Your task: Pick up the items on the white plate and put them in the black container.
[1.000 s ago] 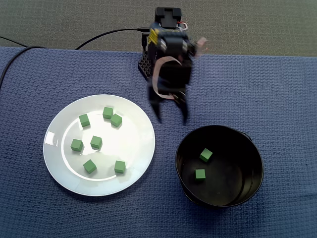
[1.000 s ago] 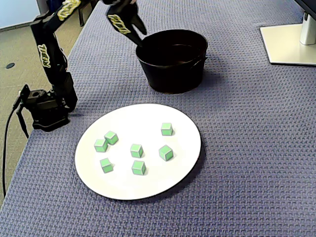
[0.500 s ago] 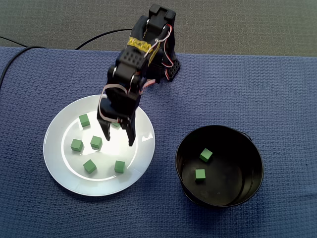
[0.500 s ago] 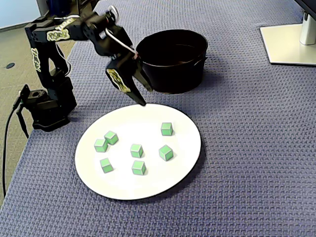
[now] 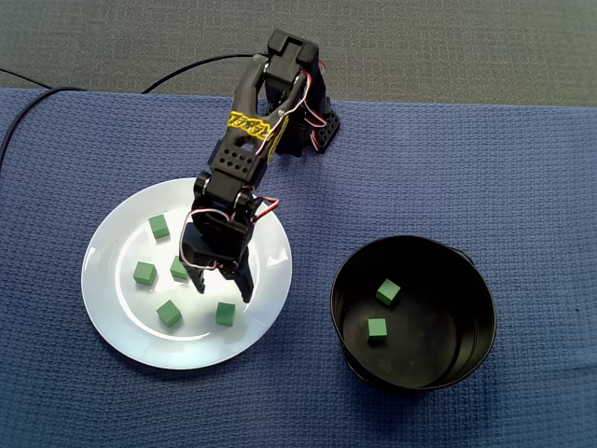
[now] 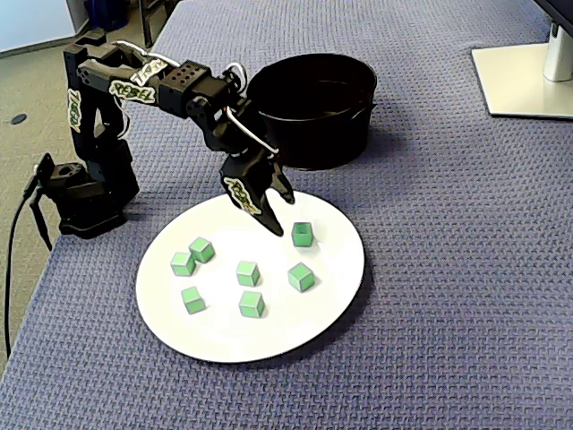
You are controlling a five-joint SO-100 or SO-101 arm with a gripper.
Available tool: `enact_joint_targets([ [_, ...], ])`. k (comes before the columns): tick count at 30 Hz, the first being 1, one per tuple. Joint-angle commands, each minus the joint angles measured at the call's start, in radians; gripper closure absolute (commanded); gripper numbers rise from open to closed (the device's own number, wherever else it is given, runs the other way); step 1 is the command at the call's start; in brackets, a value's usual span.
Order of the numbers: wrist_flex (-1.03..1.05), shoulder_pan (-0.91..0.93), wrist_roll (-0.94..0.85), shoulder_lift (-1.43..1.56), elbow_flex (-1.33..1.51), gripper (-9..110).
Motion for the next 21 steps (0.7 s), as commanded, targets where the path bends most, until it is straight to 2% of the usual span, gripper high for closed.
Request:
enact_joint_targets([
  [1,-0.031,0.008,0.005,-0.023,-0.044,75],
  [21,-0.137,-0.081,0.078,-0.15,-0.115,76],
])
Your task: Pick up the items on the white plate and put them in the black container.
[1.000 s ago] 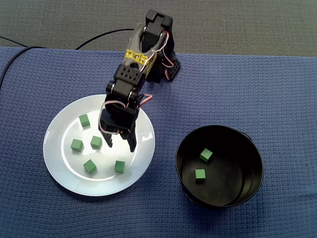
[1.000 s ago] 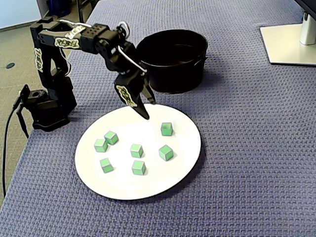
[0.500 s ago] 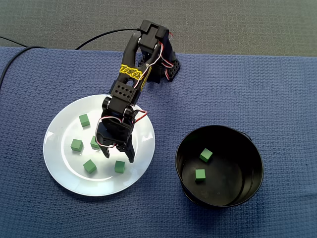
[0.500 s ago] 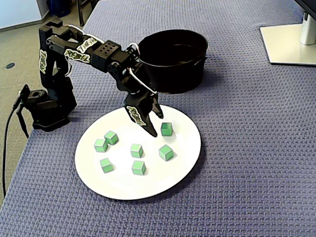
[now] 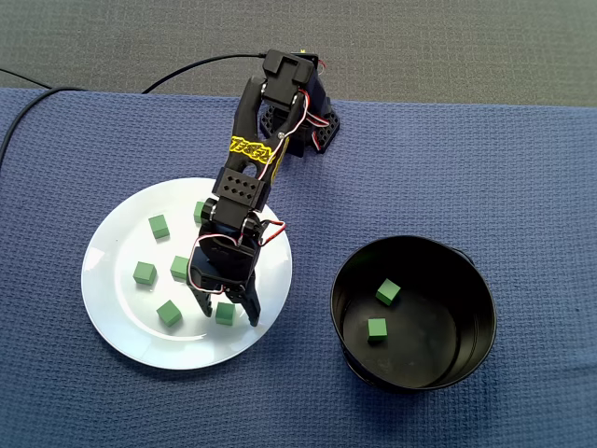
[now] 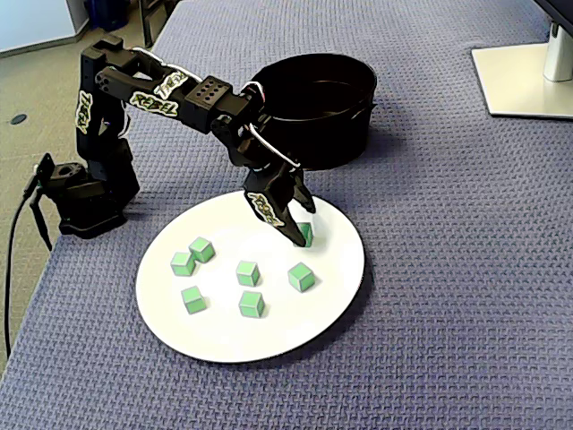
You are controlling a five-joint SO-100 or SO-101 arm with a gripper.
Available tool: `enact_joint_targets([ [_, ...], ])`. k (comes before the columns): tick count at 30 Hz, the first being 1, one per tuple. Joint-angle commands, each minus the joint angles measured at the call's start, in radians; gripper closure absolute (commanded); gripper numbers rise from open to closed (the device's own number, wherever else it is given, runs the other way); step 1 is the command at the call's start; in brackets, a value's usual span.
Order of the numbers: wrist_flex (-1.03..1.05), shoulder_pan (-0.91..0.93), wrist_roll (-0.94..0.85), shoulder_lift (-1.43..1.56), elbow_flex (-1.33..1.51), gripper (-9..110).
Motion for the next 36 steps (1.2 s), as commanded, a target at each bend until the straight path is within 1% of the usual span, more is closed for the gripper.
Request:
enact_joint_targets([
  [1,-0.015,-0.025,0.014,-0.002,-0.052,77],
  [9,-0.017,-0.018,0.008,-0.035,-0.057,82],
  [15,-0.006,-0.014,0.012,-0.04,-0.043,84],
  [27,0.018,-0.003,0.006,-0.009,0.0,101],
  [33,0.02,-0.003,0.035,0.023,0.006,101],
  [36,0.012,0.0,0.084,0.101,0.015,101],
])
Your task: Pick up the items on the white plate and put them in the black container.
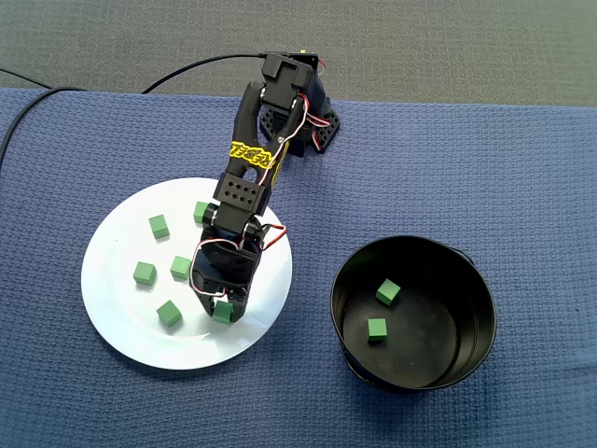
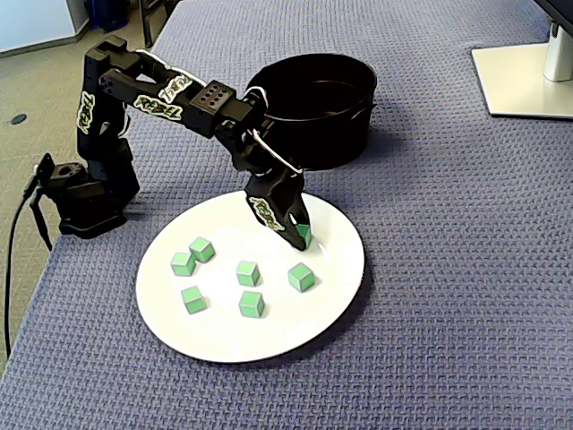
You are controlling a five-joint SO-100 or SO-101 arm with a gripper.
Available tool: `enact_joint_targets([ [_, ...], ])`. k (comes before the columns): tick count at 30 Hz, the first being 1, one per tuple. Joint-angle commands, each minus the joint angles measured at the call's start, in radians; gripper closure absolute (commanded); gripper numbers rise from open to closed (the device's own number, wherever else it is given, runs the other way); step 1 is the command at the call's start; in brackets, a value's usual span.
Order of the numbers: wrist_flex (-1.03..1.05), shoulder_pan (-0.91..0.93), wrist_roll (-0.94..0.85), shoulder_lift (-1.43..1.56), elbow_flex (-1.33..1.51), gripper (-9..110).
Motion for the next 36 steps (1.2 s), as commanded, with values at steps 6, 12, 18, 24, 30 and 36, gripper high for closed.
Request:
enact_joint_targets([
  [6,0.034,0.018,0.239,0.456,-0.063,101],
  [12,0.229,-0.107,0.741,0.687,-0.377,102],
  [18,0.426,-0.468,1.029,0.618,-0.635,102],
  [24,0.624,-0.699,0.991,0.337,-0.703,102],
  [30,0.669,-0.724,1.055,0.156,-0.634,102],
  [36,0.689,-0.759,1.006,0.032,-0.591,102],
])
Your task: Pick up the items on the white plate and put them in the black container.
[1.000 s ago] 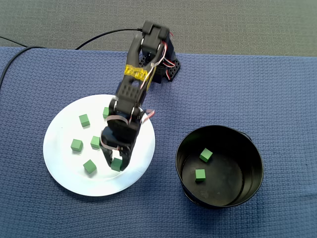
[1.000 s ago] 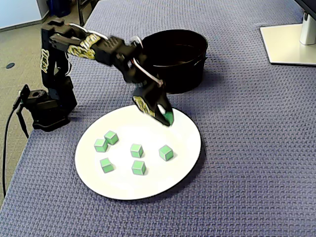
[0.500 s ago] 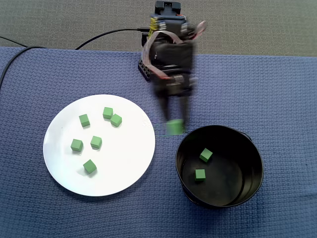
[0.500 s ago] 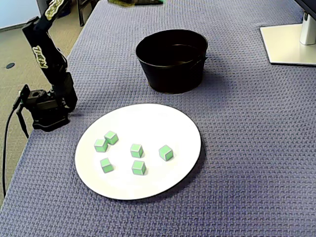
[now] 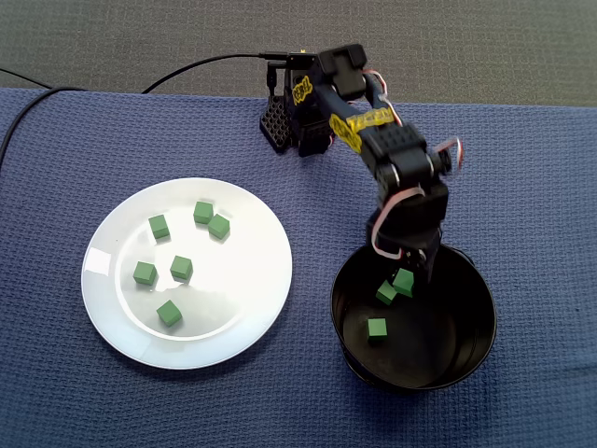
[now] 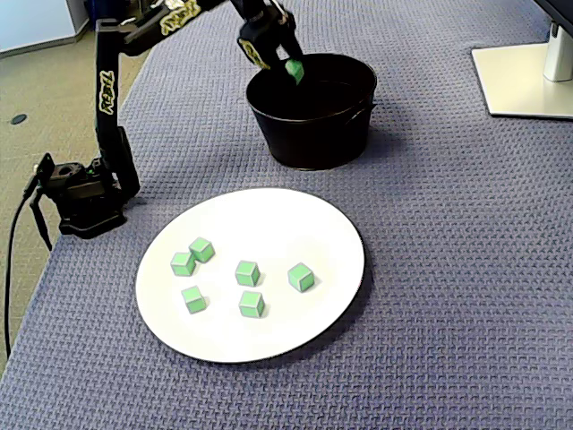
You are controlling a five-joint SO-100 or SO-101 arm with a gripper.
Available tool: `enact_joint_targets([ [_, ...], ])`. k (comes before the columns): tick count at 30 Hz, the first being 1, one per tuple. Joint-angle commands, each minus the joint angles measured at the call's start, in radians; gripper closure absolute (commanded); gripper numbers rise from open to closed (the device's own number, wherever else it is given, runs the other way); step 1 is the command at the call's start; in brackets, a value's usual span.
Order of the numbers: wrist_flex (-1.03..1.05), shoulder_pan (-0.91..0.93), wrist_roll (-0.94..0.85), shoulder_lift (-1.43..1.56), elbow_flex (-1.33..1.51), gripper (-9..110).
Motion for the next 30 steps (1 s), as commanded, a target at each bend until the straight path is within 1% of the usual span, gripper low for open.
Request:
enact_joint_targets([
  [1,0.012,-0.025,-0.025,-0.037,-0.002,102],
  [2,0.017,-0.031,-0.032,-0.048,-0.006,101],
  [3,0.025,-0.037,-0.046,-0.057,-0.009,97],
  [4,0.032,-0.04,-0.058,-0.06,-0.009,89],
  [7,0.041,-0.038,-0.063,-0.055,-0.02,78],
  [8,0.048,-0.035,-0.071,-0.046,-0.025,76],
  [11,0.109,-0.015,-0.071,0.018,-0.061,73],
  [14,0.222,0.04,-0.04,0.137,-0.124,74],
  [16,0.282,0.114,0.017,0.247,-0.123,77],
  [19,0.36,0.249,0.091,0.408,-0.08,77],
  [21,0.408,0.353,0.169,0.482,-0.055,78],
  [22,0.419,0.403,0.235,0.514,-0.034,78],
  [24,0.456,0.511,0.391,0.563,0.003,75],
  [26,0.514,0.615,0.572,0.595,0.043,76],
  [28,0.58,0.689,0.703,0.606,0.104,77],
  [30,0.589,0.719,0.773,0.612,0.215,80],
])
